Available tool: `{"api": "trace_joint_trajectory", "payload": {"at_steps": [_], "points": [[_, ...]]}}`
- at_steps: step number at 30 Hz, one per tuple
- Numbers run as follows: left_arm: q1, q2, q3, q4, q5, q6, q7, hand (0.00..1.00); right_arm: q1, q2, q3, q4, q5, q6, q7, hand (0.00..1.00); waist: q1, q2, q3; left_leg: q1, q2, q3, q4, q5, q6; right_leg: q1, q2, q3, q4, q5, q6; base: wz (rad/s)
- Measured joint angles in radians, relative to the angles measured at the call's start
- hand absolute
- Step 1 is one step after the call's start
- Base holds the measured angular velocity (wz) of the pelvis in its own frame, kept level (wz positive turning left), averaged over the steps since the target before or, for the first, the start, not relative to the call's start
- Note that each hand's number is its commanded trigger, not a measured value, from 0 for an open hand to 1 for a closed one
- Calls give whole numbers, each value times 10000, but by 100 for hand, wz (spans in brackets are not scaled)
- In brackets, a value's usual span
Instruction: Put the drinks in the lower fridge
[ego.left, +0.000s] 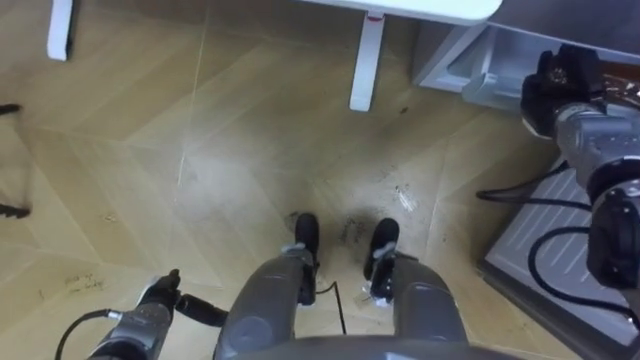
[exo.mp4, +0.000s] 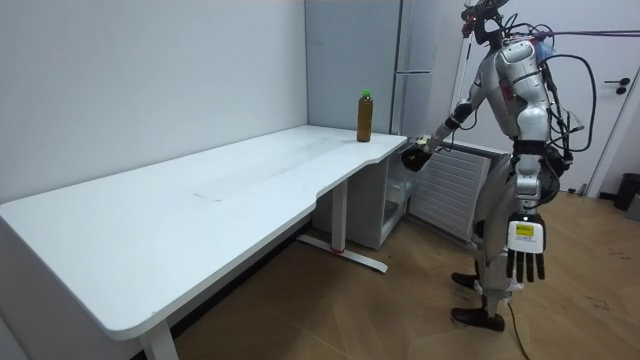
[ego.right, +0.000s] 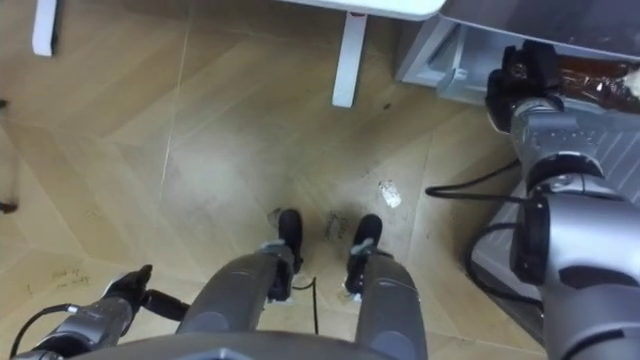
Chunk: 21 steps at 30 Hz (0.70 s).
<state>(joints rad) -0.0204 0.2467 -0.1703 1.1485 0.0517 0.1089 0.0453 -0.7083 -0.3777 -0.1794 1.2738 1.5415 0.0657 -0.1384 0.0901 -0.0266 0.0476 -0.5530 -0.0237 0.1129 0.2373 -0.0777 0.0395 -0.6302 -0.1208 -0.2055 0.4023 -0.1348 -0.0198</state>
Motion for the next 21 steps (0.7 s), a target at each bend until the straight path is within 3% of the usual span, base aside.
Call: {"api": "trace_joint_trajectory", "payload": {"at_steps": [5,21], "points": [[5,-20,-15,-6,6,4,76,0,-21,-54,0,-348,4,-55,-489,0,0,2,2,-161,-80,11,55,81,50,-199,-137,8,182,-6,10,2],[16,-19,-425,14,-41,13,487,0,-36,-113,288,-1064,-1054,-275,-949,0,39,16,1,-338,-60,177,372,100,82,-361,-149,105,477,-9,-4,0]]}}
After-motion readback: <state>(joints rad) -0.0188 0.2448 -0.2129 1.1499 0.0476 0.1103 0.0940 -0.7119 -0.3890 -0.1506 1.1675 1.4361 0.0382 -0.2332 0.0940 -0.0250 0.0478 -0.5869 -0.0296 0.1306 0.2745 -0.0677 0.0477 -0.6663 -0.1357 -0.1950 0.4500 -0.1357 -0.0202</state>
